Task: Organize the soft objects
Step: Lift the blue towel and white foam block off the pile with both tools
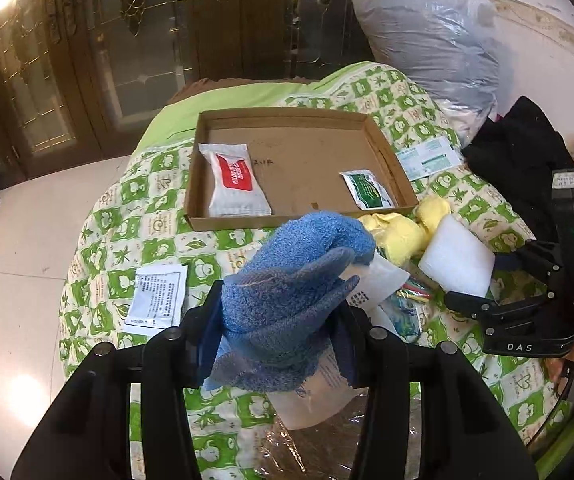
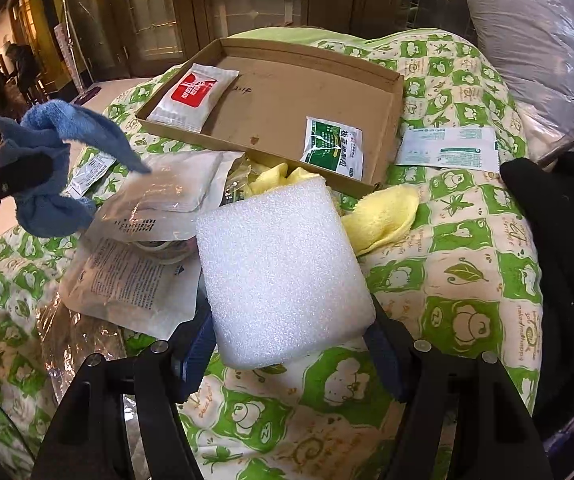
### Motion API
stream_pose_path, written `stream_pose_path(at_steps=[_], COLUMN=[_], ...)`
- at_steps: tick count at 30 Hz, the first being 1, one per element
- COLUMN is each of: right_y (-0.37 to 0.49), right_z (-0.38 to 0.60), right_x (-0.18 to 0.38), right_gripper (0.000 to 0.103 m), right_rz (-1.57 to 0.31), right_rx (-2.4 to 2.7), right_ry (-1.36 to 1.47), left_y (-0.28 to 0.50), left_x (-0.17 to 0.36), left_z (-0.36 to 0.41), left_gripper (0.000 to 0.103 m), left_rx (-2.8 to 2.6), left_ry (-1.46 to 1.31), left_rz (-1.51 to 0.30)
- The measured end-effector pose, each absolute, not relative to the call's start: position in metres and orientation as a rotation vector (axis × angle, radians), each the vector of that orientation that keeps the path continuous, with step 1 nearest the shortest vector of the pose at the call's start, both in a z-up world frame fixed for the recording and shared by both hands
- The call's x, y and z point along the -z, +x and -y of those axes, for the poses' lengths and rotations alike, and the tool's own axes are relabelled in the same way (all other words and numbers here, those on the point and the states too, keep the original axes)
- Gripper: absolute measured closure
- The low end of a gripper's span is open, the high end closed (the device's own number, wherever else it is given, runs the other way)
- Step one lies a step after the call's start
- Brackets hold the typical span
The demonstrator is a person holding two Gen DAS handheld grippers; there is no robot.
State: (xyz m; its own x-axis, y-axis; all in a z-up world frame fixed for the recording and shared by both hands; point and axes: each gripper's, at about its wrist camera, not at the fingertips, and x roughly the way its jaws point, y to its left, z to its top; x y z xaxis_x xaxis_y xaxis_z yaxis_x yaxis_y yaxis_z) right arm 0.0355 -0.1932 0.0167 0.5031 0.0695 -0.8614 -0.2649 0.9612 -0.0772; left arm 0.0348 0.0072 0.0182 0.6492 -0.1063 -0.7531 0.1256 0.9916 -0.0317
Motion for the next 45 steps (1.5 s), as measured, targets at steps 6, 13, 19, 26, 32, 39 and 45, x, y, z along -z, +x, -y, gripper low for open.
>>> stream_pose_path(at_steps=[6, 13, 19, 26, 32, 39, 45], right_y=[0.037, 0.041, 0.041, 0.043, 0.044, 0.045, 0.050], right_z=[0.194, 0.199, 0.199, 0.199, 0.198, 0.198, 0.197], right_x=[-0.016, -0.014, -0.014, -0.015, -0.013, -0.013, -0.015], right_gripper=[0.035, 0.035, 0.035, 0.035, 0.034, 0.034, 0.034], right_rz=[-1.029, -1.027, -1.019, -1.013, -1.017, -1.013, -1.003], right_rx=[-0.208, -0.197, -0.186, -0.170, -0.169, -0.169, -0.167], right_ry=[-0.197, -0.175, -0.166, -0.168, -0.171, -0.172, -0.179], left_y=[0.036, 0.039, 0.041, 0.045, 0.050, 0.053, 0.060], left_x=[-0.018, -0.020, -0.022, -0.026, -0.029, -0.029, -0.031], left_z=[0.000, 0.006, 0.014, 0.020, 0.025, 0.027, 0.027], left_gripper=[0.057, 0.057, 0.057, 0.057, 0.057, 0.057, 0.057], left_rx=[0.135, 0.137, 0.149, 0.159, 0.166, 0.167, 0.161], left_ry=[0.037, 0.048, 0.066, 0.074, 0.080, 0.084, 0.085], left_rz=[-0.857, -0.857, -0.853, -0.844, -0.837, -0.835, -0.831])
